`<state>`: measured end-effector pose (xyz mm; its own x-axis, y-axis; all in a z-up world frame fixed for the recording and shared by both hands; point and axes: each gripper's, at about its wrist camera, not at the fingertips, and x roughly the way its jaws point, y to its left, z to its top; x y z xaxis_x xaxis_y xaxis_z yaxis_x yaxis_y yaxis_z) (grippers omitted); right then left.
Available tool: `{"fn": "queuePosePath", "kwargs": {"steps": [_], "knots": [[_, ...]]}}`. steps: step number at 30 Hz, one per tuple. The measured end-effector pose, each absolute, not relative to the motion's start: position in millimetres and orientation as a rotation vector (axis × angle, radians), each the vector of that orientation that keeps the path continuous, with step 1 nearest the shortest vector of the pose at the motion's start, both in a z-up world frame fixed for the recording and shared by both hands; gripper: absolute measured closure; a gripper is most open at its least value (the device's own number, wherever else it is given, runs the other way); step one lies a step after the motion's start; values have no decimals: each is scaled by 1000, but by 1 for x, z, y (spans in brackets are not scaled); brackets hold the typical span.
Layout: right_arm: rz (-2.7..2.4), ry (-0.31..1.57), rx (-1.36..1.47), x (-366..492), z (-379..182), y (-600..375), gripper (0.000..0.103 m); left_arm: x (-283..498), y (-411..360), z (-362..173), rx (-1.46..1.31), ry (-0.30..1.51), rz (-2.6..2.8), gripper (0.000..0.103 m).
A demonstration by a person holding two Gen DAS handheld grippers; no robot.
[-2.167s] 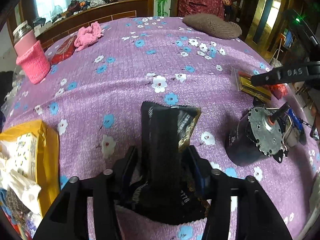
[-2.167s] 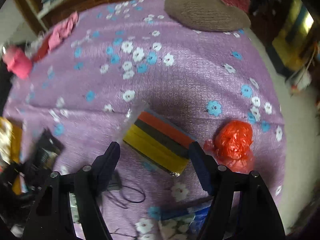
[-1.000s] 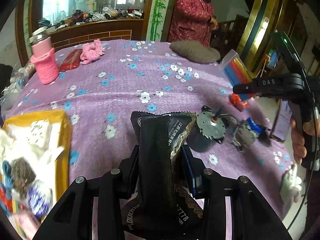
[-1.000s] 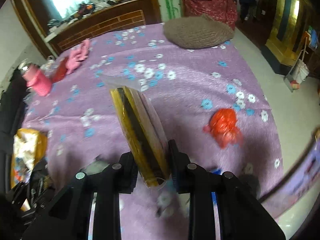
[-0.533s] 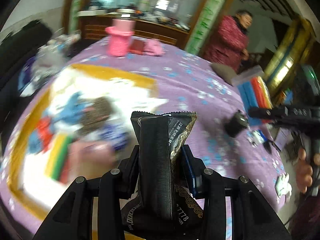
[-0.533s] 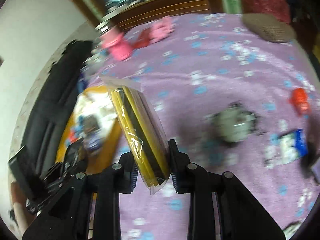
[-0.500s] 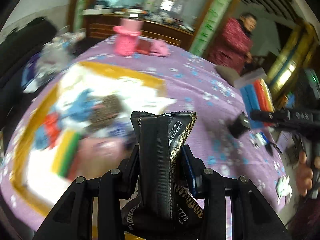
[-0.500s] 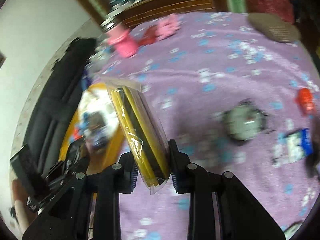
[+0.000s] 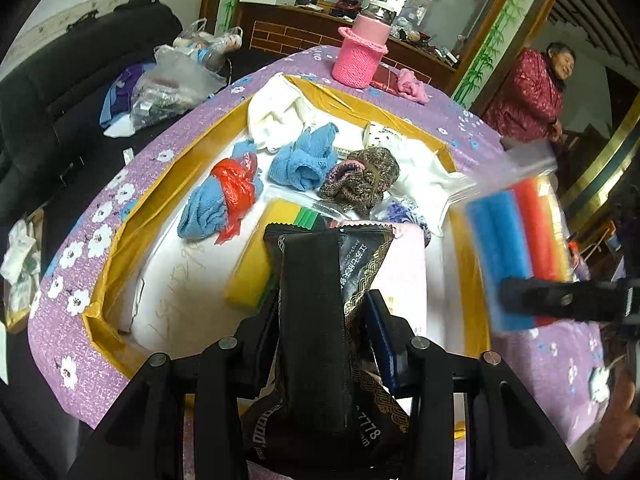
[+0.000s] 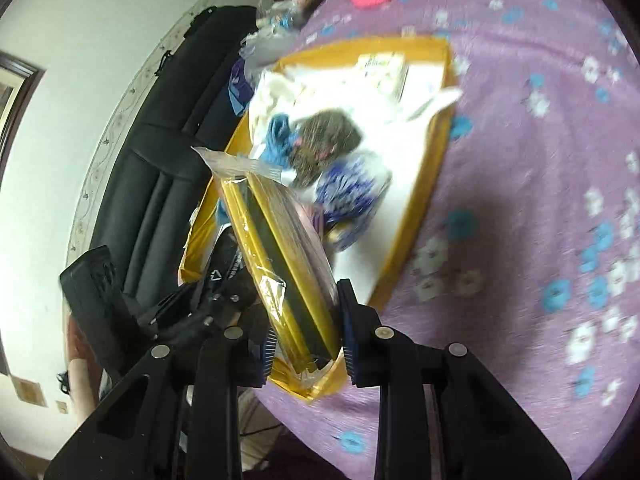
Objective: Organize soft objects
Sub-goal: 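Carry the black bag and striped bag over the box with both grippers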
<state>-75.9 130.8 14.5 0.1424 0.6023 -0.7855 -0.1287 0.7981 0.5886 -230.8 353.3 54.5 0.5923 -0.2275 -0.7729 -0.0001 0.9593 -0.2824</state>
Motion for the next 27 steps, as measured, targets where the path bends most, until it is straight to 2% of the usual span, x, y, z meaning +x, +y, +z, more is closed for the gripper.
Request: {"fn": "queuePosePath", "kwargs": {"steps": [4, 6, 7, 9, 11, 18, 21, 27], "knots": [[549, 1397, 503, -76, -8, 145, 76, -226, 343, 58, -240, 907, -118, 58], [528, 1394, 496, -78, -11, 146, 76, -227, 343, 61, -234, 887, -123, 51], [519, 1382, 487, -79, -10, 147, 74, -228, 345, 62, -227, 872, -123, 44], [477, 1348, 449, -81, -2, 146, 63, -231, 345, 65, -209, 845, -111, 36], [463, 1306, 428, -80, 8, 142, 59, -236, 345, 71, -192, 810, -97, 30], [481, 1089, 392, -93, 52, 128, 59, -255, 339, 90, -118, 694, -36, 28], [617, 1116, 451, -94, 46, 141, 56, -269, 337, 102, -75, 610, 38, 23], [546, 1171, 398, -81, 14, 156, 55, -294, 331, 124, 3, 479, 175, 10]]}}
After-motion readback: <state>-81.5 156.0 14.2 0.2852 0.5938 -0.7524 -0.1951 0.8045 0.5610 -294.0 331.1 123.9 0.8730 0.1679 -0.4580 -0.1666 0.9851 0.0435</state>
